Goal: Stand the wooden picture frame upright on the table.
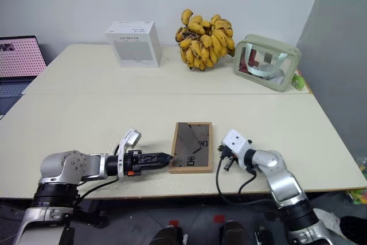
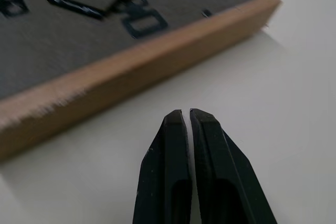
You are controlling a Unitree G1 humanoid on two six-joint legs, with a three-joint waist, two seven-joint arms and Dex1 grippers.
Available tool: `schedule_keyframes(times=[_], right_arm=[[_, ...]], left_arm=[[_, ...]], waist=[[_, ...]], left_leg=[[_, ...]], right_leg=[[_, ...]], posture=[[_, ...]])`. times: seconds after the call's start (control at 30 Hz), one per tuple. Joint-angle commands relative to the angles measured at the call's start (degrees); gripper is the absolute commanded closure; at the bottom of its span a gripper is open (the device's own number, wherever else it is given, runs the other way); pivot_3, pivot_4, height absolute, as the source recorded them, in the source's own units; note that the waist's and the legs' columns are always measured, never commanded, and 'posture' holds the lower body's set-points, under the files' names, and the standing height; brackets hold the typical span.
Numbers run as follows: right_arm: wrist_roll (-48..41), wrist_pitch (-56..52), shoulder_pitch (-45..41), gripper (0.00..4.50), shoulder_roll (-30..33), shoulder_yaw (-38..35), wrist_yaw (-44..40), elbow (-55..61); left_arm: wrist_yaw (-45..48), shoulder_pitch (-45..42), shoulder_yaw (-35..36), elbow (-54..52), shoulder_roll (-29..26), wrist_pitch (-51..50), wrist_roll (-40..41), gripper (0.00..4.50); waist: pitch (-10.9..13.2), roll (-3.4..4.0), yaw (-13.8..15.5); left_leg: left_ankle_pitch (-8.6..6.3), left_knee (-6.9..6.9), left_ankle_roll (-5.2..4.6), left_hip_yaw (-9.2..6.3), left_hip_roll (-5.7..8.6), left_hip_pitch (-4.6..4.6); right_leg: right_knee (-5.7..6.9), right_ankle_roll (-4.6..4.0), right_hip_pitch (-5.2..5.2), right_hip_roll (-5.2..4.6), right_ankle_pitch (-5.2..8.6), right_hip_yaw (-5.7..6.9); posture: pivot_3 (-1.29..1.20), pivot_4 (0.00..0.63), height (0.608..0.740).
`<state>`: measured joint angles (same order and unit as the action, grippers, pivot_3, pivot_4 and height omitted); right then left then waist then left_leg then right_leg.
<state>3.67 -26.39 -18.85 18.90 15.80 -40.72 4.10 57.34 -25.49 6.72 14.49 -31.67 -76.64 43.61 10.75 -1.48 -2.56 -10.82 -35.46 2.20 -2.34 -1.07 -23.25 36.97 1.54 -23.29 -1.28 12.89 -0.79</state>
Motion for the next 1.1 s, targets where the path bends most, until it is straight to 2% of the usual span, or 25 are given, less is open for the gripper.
schedule_keyframes(times=[0.03,0.07,0.17,0.33,0.43,0.57,0.63,0.67,0.7,0.83,0.9,1.03,1.1], right_arm=[[0.7,0.0,-3.7,4.25,-2.5,2.0,2.0,-3.3],[0.9,0.5,-4.4,4.25,-2.6,1.9,2.3,-4.4],[1.6,2.2,-5.7,4.25,-2.2,2.2,2.6,-7.3],[1.8,3.4,-6.2,4.25,-2.0,2.5,2.5,-8.5],[2.4,4.7,-5.4,4.25,-0.6,2.6,2.2,-9.2],[2.4,5.6,-4.4,4.25,1.2,1.4,2.4,-9.7],[1.4,4.8,-3.6,4.25,1.9,0.0,2.5,-9.1],[0.5,3.7,-3.2,4.25,1.9,-0.8,2.4,-8.4],[0.0,3.1,-3.0,4.25,2.2,-1.3,2.2,-7.6],[-1.3,1.5,-3.3,4.25,4.6,-3.1,1.5,-4.3],[-2.5,0.4,-4.9,4.25,5.8,-4.8,1.0,-3.0],[-8.8,-6.0,-10.1,4.25,7.0,-8.7,-3.0,0.4],[-15.6,-14.3,-14.2,3.9,7.4,-11.0,-6.8,3.6]], left_arm=[[-3.6,0.0,-2.2,6.0,4.6,4.6,-3.5,0.05],[-4.0,-0.6,-2.0,7.0,5.5,5.2,-3.7,0.05],[-3.4,-1.9,-3.6,9.5,7.1,7.9,-5.3,0.05],[-3.2,-3.2,-3.9,9.2,8.8,8.8,-4.7,0.05],[-3.4,-3.1,-2.6,7.4,8.2,7.4,-3.6,0.51],[-5.2,-3.6,1.6,7.5,7.0,4.9,-1.7,1.35],[-5.4,-2.8,2.8,5.2,5.9,2.7,-0.3,1.72],[-5.8,-2.5,3.6,4.2,5.7,1.7,0.4,1.91],[-6.4,-2.3,4.5,3.5,5.6,0.8,1.1,2.08],[-9.8,-2.2,9.1,1.0,7.1,-1.9,3.9,2.92],[-12.0,-2.1,10.3,-0.9,8.5,-2.9,4.8,3.19],[-17.0,-3.8,13.2,-3.6,12.1,-5.2,6.7,3.21],[-19.1,-5.8,15.5,-5.2,13.8,-5.6,8.2,3.21]], waist=[[-0.2,0.33,0.2],[-0.3,0.38,0.3],[-0.3,0.44,0.7],[-0.5,0.83,0.6],[-0.5,0.82,0.5],[-0.5,0.81,0.6],[-0.6,0.54,0.8],[-0.6,0.48,0.8],[-0.6,0.44,0.8],[-0.5,0.35,1.1],[-0.5,0.34,1.2],[-0.3,0.16,1.0],[-0.2,0.08,1.0]], left_leg=[[-0.02,0.0,0.03,0.01,0.05,0.24],[-0.19,-0.01,0.32,-0.01,0.13,0.35],[-0.22,-0.05,0.37,-0.21,0.38,0.25],[-0.29,-0.05,0.22,-0.57,0.3,0.16],[-0.35,-0.05,0.07,-0.54,0.31,0.02],[-0.34,-0.04,-0.01,-0.52,0.27,-0.19],[-0.28,-0.06,-0.06,-0.35,0.37,-0.19],[-0.25,-0.12,-0.08,-0.24,0.44,-0.19],[-0.2,-0.11,-0.16,-0.19,0.44,-0.18],[-0.17,0.09,-0.2,-0.04,0.52,-0.52],[-0.17,0.31,-0.2,-0.05,0.6,-0.58],[-0.17,0.41,-0.19,-0.02,0.58,-0.63],[-0.17,0.4,-0.19,0.01,0.57,-0.64]], right_leg=[[-0.07,-0.01,0.0,-0.05,0.01,-0.02],[-0.09,-0.01,0.1,-0.25,0.01,-0.07],[-0.41,-0.01,0.1,-0.52,0.01,0.09],[-1.95,0.0,0.71,-1.04,0.01,0.49],[-2.46,0.01,0.84,-1.33,0.01,0.65],[-2.66,0.02,0.66,-1.94,-0.01,1.46],[-2.07,0.11,0.37,-1.95,-0.06,1.47],[-1.84,0.57,0.28,-1.97,-0.37,1.43],[-1.75,0.65,0.2,-1.91,-0.69,1.44],[-0.93,0.71,-0.22,-1.78,-0.72,1.55],[-0.93,0.74,-0.35,-1.66,-0.73,1.67],[-0.93,0.73,-0.47,-1.52,-0.71,1.65],[-0.93,0.71,-0.49,-1.51,-0.71,1.6]], posture=[[0.0,0.15,0.74],[0.0,0.15,0.74],[0.0,0.15,0.74],[0.0,0.15,0.74],[0.0,0.15,0.74],[0.0,0.15,0.74],[0.0,0.15,0.74],[0.0,0.15,0.74],[0.0,0.15,0.74],[0.0,0.15,0.74],[0.0,0.15,0.74],[0.0,0.15,0.74],[0.0,0.15,0.74]])
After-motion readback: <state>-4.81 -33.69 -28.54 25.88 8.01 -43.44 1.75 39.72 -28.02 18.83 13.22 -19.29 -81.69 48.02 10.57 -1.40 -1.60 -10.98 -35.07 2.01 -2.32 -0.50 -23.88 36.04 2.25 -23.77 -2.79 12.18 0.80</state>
